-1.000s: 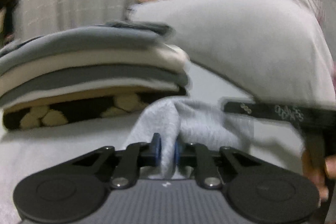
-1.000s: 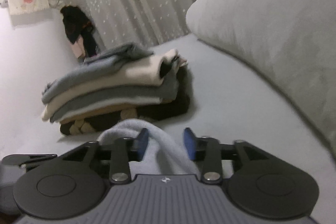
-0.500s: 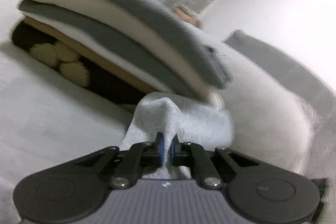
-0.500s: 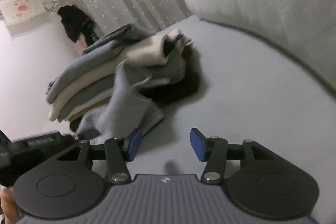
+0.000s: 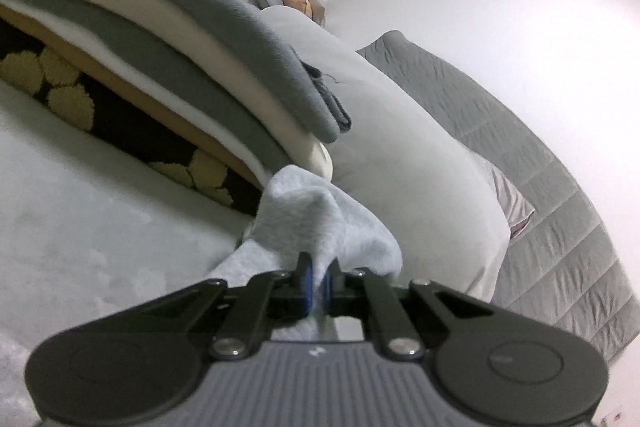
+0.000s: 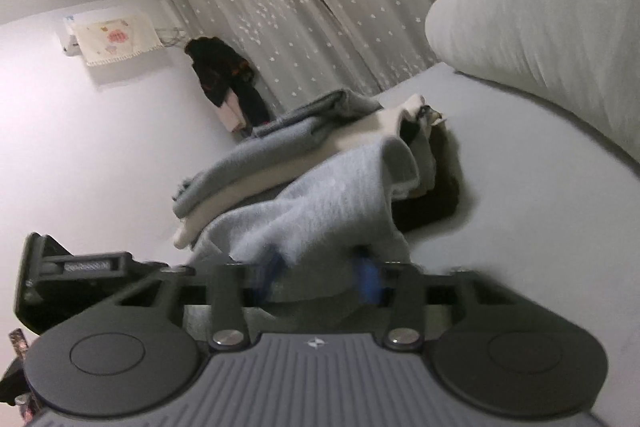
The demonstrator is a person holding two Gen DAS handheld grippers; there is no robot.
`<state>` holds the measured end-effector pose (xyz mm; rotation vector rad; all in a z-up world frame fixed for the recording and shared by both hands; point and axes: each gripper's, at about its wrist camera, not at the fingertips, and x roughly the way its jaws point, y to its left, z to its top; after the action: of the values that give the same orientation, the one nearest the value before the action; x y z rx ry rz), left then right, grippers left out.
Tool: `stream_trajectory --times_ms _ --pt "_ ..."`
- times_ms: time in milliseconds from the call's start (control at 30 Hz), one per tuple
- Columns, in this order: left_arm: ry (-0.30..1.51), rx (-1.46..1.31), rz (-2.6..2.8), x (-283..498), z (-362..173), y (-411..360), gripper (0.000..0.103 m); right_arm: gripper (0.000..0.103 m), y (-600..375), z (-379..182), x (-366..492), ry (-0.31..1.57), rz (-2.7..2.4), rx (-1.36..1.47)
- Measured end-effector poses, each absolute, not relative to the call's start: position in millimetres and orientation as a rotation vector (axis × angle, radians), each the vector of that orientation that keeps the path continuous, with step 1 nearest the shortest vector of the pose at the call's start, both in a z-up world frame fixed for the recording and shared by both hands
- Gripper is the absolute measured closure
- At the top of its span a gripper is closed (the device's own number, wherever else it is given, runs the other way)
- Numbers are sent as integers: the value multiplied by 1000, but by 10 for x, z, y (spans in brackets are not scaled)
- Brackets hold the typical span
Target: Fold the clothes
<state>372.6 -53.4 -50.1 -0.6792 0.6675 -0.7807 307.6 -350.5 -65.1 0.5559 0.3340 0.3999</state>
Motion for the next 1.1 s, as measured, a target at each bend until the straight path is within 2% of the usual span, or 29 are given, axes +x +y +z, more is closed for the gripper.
stream_trajectory --times_ms 167,233,333,400,533,633,700,767,833,1000,1067,1100 --pt "659 -642 -767 3684 -481 -508 87 100 -3524 -405 2920 278 398 589" --pt "632 -596 -755 3646 -432 -520 63 100 -3507 -313 2855 263 342 565" --pt "579 -540 -787 3556 -327 -544 49 100 -3532 -202 2765 257 221 533" --pt "566 -505 -825 3501 -275 -577 45 100 -3559 -173 2739 260 136 506" --pt "562 -416 -889 3404 -258 -714 45 98 -3700 -383 2933 364 49 535" --pt "573 -330 -931 3344 -314 -901 45 91 -3784 -509 3019 412 4 549" --pt "587 -253 -957 3280 -376 -1058 45 85 -3823 -551 3032 425 -19 549" --pt "597 -146 -971 3195 -458 -1241 45 73 -3863 -592 3046 437 -42 549" --pt "605 -29 -964 3114 -552 -1412 45 65 -3881 -584 3023 422 -38 549" --pt "611 211 -924 2979 -742 -1726 45 64 -3974 -582 3011 413 -6 574" --pt "595 277 -904 2934 -778 -1814 52 63 -4020 -585 3019 416 1 585" --pt "582 309 -890 2917 -791 -1857 64 62 -4038 -589 3018 417 0 587"
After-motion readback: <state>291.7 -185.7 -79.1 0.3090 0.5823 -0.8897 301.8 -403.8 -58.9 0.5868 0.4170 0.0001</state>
